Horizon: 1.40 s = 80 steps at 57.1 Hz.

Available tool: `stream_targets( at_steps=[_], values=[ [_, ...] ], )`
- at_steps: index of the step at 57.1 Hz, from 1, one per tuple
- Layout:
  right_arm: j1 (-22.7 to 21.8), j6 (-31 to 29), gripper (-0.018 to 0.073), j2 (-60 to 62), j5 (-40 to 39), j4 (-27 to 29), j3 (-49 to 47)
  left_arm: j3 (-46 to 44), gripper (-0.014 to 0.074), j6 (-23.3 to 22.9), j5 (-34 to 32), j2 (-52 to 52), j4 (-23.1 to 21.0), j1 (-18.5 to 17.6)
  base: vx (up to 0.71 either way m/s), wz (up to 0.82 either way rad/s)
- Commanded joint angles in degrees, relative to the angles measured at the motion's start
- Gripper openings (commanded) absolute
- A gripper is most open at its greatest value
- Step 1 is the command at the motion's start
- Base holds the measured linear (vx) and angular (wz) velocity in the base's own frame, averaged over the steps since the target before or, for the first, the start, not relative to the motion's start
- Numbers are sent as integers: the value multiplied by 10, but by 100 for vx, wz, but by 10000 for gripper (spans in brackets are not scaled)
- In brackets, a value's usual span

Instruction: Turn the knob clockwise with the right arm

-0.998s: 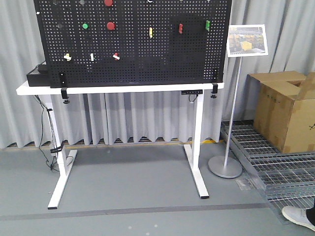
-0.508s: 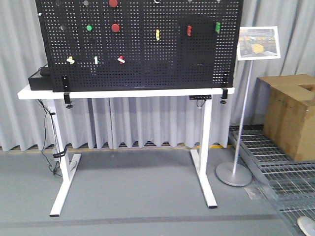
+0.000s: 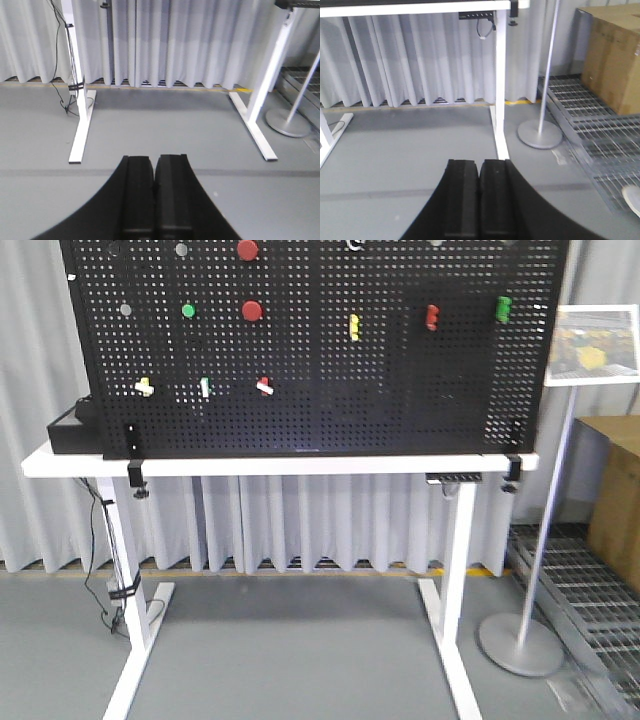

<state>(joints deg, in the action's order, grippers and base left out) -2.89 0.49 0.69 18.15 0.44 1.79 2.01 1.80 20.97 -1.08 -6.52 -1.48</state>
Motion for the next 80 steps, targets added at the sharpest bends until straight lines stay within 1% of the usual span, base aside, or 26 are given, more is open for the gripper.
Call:
stream_targets(
  at_steps=[1, 29, 80],
  values=[
    [0, -1, -9, 6, -47, -4, 3, 6, -6, -3, -42, -6, -3, 1, 48, 9],
    [0, -1, -9, 6, -47, -4, 3, 6, -6, -3, -43, -6, -3, 1, 46, 7],
    [0, -1, -9, 6, -47, -4, 3, 6, -6, -3, -43, -6, -3, 1, 40, -2]
  ],
)
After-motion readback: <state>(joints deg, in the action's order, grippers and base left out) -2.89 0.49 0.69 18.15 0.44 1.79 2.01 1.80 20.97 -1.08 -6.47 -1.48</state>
